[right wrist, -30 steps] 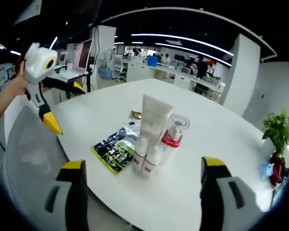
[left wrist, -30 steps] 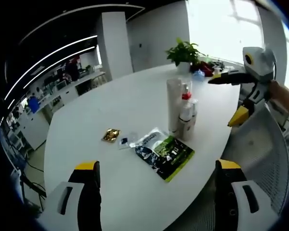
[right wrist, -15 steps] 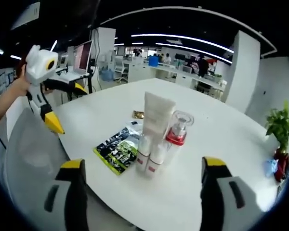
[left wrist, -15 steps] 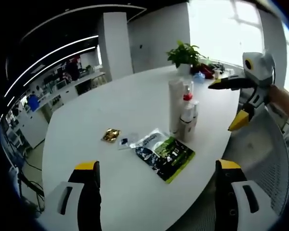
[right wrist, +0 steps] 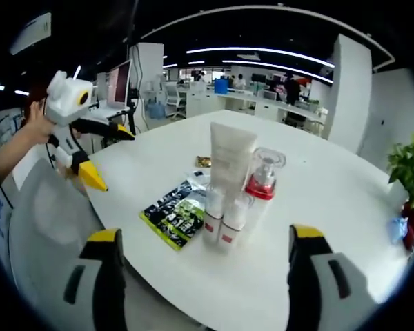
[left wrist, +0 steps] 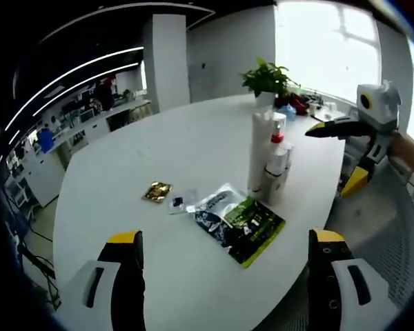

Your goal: Arrange the skincare products in the storage area until every visible bottle or jar stands upright without overlapping.

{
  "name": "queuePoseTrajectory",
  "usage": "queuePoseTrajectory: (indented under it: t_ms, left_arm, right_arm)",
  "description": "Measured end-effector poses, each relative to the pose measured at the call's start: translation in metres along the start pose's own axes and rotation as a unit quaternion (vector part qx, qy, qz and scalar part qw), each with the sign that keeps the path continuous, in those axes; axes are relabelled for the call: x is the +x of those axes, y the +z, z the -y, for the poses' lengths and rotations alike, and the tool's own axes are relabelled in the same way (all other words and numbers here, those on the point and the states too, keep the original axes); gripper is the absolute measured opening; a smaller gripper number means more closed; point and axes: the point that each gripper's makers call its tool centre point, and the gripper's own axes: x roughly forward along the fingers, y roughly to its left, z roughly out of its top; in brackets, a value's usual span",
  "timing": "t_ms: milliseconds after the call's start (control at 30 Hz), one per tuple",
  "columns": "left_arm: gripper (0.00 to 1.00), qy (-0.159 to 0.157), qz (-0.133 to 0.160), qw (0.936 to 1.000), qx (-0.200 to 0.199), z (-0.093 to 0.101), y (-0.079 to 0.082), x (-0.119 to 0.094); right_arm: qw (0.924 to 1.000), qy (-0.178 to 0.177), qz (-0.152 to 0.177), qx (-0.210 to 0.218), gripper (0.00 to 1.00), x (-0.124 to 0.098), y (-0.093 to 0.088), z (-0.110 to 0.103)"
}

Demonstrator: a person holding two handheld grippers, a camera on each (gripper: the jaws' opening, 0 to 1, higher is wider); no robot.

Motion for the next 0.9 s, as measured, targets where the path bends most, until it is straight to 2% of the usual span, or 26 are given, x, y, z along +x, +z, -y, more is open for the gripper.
queuePoseTrajectory:
  t_ms: [100, 233, 367, 467, 600, 767, 900]
  left_arm:
    - [0.97, 0.01, -0.008, 0.9999, 0.008, -0.008, -0.001, 0.004]
    - [0.97, 0.007, -0.009, 0.9998, 0.014, -0.01, 0.0, 0.008]
    - [0.97, 0.001, -0.017, 0.9992, 0.035, -0.013, 0.001, 0.015]
    - [0.97, 0.0, -0.026, 0.9983, 0.052, -0.024, 0.0, 0.022]
    - [0.97, -0.014, -0.041, 0.996, 0.078, -0.029, -0.001, 0.032]
    - [0.97, -0.025, -0.041, 0.993, 0.108, -0.035, 0.004, 0.044]
    - [0.97, -0.033, -0.054, 0.9867, 0.149, -0.04, 0.005, 0.053]
  right_arm:
    - [1.0, 0.004, 0.006, -0.002, 1.0, -0.001, 0.0, -0.002]
    - [1.0, 0.003, 0.001, 0.006, 1.0, -0.002, -0.004, 0.001]
    - [0.9999, 0.001, 0.001, 0.011, 1.0, -0.003, -0.006, 0.002]
    - [0.9999, 0.003, -0.002, 0.012, 1.0, -0.004, -0.008, 0.001]
    - [0.9998, 0.009, -0.003, 0.019, 1.0, -0.007, -0.01, -0.002]
    - [0.9996, 0.008, 0.004, 0.027, 1.0, -0.012, -0.011, -0.004]
    - [0.9997, -0.001, 0.001, 0.025, 1.0, -0.015, -0.014, -0.003]
